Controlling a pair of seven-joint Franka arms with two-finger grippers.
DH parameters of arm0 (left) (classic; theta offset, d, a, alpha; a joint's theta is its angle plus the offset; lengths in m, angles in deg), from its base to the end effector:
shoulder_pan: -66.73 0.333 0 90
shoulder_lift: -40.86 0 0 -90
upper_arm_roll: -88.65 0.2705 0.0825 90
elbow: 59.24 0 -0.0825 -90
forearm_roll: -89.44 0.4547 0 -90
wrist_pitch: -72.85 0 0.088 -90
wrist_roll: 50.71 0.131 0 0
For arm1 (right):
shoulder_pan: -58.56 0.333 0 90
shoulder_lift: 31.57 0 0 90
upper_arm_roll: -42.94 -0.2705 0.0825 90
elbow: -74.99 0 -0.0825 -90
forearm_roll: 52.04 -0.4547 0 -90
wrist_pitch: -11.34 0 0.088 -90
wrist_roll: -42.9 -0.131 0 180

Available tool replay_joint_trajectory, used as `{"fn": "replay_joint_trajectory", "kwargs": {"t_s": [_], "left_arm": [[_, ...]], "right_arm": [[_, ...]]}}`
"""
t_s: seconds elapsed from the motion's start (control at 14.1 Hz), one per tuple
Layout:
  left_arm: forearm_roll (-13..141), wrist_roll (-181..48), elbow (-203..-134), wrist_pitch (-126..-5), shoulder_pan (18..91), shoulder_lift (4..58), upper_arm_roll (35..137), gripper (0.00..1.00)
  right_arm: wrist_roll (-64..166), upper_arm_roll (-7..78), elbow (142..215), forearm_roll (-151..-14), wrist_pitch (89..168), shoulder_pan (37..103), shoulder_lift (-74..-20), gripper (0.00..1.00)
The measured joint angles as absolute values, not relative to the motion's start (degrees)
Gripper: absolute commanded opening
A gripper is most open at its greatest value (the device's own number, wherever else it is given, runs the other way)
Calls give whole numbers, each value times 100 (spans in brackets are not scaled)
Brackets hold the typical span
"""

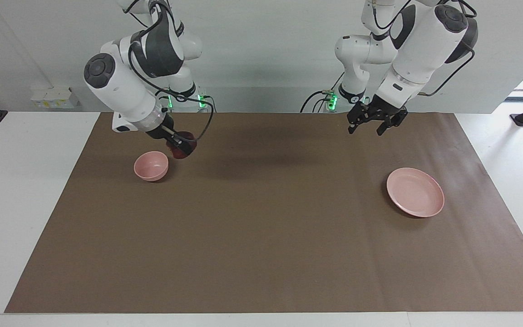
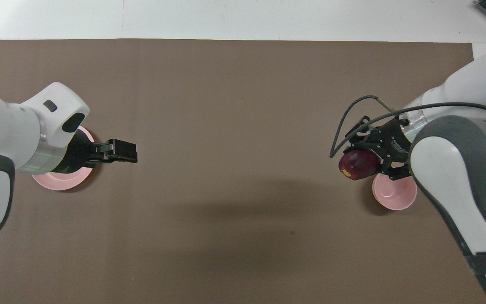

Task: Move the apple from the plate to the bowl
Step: 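Carry the apple with the right gripper while the left gripper withdraws, then lower the apple into the pink bowl and open the right gripper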

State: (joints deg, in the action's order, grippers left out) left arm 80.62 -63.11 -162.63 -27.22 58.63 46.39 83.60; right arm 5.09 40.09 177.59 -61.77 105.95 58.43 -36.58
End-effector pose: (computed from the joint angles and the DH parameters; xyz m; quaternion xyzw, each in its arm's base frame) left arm 0.5907 -0.1571 0.5032 0.9972 0.0056 0.0028 0.0742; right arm 0.6193 0.0499 0.3907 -0.9389 0.3138 0.1354 0.0410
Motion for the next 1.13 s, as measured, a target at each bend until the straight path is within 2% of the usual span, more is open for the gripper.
{"fn": "replay_joint_trajectory", "kwargs": {"t_s": [0.21, 0.35, 0.57, 0.71, 0.78, 0.85, 0.92, 0.99, 1.06, 1.13], "left_arm": [[8502, -5682, -15683, -2097, 6233, 4617, 8380, 100], [8787, -5342, -15385, -1832, 6455, 4616, 8388, 100], [8963, -4820, -15129, -1622, 6816, 4603, 8399, 100], [8963, -4649, -14977, -1444, 7085, 4581, 8404, 100], [8957, -4632, -14799, -1284, 7141, 4535, 8405, 100], [8944, -4650, -14590, -1109, 7155, 4466, 8400, 100], [8897, -4743, -14399, -1002, 7155, 4391, 8390, 100], [8834, -4877, -14297, -994, 7155, 4340, 8374, 100], [8782, -4999, -14268, -1015, 7155, 4308, 8352, 100], [8754, -5061, -14290, -1031, 7151, 4291, 8330, 100]], "right_arm": [[1581, 4024, 18302, -5793, 10887, 5223, -3600, 0], [2079, 4031, 19032, -5688, 11624, 4988, -3436, 0], [2201, 3995, 20115, -5521, 12679, 4988, -3151, 0], [2204, 3972, 20357, -5495, 13042, 5000, -3161, 0], [2205, 3968, 20421, -5423, 13195, 5007, -3169, 16], [2205, 3967, 20484, -5328, 13327, 5010, -3184, 47], [2206, 3967, 20536, -5276, 13425, 5009, -3216, 74], [2209, 3966, 20561, -5268, 13462, 5010, -3244, 90], [2214, 3964, 20562, -5264, 13484, 5012, -3269, 100], [2214, 3960, 20555, -5263, 13489, 5021, -3286, 100]]}}
